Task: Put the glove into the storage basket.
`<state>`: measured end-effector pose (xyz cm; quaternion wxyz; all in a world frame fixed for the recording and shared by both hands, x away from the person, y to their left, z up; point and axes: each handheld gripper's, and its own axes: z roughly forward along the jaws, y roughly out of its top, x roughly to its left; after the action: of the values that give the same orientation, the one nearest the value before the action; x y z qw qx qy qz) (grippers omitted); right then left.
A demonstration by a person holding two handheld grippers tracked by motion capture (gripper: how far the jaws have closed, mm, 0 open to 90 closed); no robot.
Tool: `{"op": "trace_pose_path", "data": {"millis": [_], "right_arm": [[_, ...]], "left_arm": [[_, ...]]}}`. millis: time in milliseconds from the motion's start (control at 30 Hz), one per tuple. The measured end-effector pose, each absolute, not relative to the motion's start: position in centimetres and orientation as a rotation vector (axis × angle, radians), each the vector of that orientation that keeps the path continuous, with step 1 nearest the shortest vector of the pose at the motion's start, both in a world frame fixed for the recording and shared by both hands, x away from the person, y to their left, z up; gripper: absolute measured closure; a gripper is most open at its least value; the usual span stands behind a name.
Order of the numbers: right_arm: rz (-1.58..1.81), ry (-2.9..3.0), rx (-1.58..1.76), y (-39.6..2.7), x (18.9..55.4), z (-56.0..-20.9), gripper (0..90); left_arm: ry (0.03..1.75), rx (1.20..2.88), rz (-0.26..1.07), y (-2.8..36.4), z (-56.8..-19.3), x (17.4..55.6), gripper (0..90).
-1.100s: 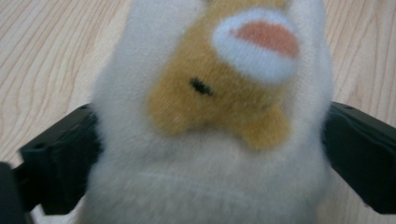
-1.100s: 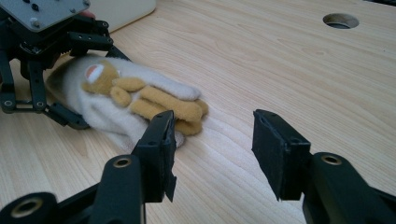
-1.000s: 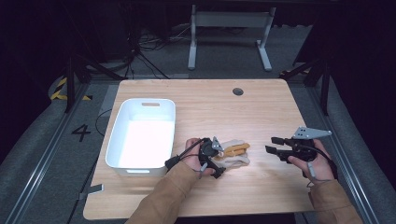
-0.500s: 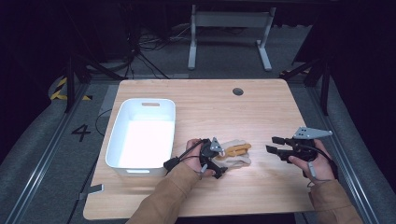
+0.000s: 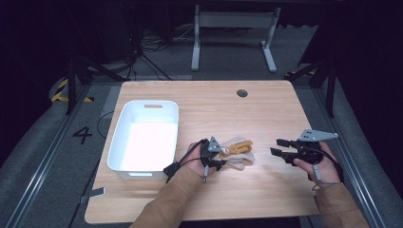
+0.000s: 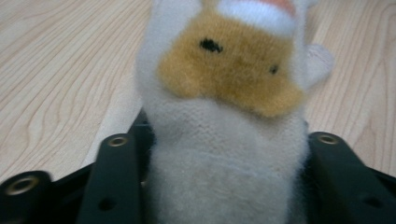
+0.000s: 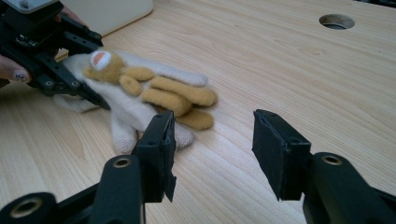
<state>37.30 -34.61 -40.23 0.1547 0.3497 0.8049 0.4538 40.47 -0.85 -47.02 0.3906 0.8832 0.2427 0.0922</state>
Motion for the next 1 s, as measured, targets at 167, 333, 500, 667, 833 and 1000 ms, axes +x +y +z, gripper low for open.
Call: {"op": "trace_pose_path", "data": {"millis": [167, 333, 500, 667, 833, 1000], "right_arm": [[1.303, 2.303, 1.002, -34.7, 37.3, -40.2, 50.1], [1.304, 2.303, 1.007, -34.8, 37.4, -40.2, 50.1], [1.300, 2.306, 1.023, -35.1, 37.5, -40.5, 50.1], [1.300, 2.303, 1.030, -35.3, 37.6, -40.6, 50.1], [1.305, 2.297, 1.034, -35.4, 37.6, -40.6, 50.1], [1.307, 2.289, 1.041, -35.7, 37.6, -40.6, 50.2]], "left_arm": [[0.659, 2.262, 0.219, -1.1, -46.6, 40.3, 63.2], [0.689, 2.255, 0.195, -1.0, -46.5, 40.4, 65.5], [0.703, 2.251, 0.176, -0.9, -46.4, 40.6, 65.5], [0.706, 2.250, 0.173, -0.9, -46.3, 40.5, 65.9], [0.724, 2.259, 0.160, -0.8, -45.5, 40.3, 66.7], [0.726, 2.253, 0.154, -0.6, -44.5, 40.1, 67.0]]}}
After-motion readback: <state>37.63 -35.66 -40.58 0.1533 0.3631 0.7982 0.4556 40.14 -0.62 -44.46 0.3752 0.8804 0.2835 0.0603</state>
